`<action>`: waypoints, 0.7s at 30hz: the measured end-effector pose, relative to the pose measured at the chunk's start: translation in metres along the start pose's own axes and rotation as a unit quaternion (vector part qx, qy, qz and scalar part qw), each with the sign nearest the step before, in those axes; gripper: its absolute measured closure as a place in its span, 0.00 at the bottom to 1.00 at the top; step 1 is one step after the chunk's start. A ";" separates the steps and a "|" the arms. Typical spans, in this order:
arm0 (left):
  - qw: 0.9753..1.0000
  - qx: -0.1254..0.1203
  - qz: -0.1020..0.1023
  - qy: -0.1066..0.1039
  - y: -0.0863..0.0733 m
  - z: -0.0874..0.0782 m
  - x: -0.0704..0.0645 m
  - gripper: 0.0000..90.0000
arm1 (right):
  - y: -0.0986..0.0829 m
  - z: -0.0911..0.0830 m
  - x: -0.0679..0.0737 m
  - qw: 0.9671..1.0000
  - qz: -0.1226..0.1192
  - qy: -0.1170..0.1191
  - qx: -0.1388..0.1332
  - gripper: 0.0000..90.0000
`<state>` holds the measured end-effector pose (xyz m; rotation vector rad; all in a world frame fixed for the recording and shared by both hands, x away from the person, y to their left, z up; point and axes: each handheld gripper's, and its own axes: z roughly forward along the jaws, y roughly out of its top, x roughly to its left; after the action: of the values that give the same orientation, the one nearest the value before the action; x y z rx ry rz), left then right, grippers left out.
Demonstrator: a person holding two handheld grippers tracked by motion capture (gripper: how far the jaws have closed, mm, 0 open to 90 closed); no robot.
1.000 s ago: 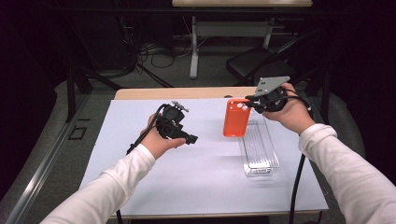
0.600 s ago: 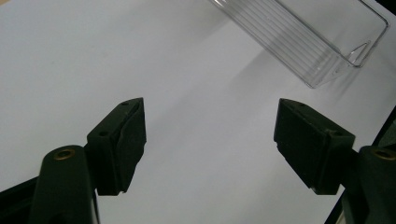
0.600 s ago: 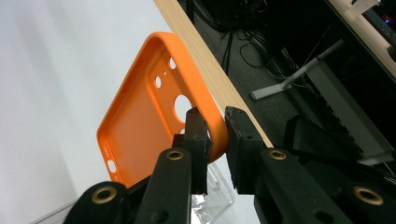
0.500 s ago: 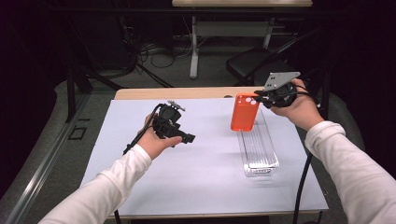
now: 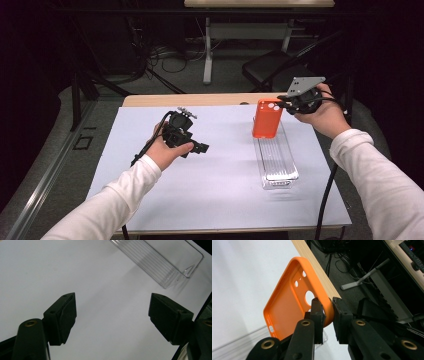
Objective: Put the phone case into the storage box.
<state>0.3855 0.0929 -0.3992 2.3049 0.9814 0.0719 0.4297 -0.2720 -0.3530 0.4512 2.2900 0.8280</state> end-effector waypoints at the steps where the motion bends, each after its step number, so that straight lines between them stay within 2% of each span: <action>1: 1.000 0.000 0.000 0.000 0.000 0.000 0.000 0.25 | -0.001 0.000 -0.001 1.000 -0.001 -0.001 0.001 0.88; 7: 1.000 -0.001 -0.001 -0.003 -0.001 0.000 0.002 0.22 | -0.008 0.001 -0.007 1.000 -0.012 0.003 -0.001 0.88; 14: 1.000 -0.004 -0.003 -0.003 -0.002 0.000 0.002 0.22 | -0.015 0.002 -0.011 0.999 -0.038 0.003 -0.004 0.88; 21: 1.000 -0.004 0.000 -0.004 -0.003 0.000 0.002 0.22 | -0.020 0.002 -0.013 0.998 -0.059 -0.011 -0.016 0.88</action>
<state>0.3855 0.0954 -0.4015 2.2954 0.9759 0.0664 0.4390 -0.2924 -0.3615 0.3054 2.2559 0.7970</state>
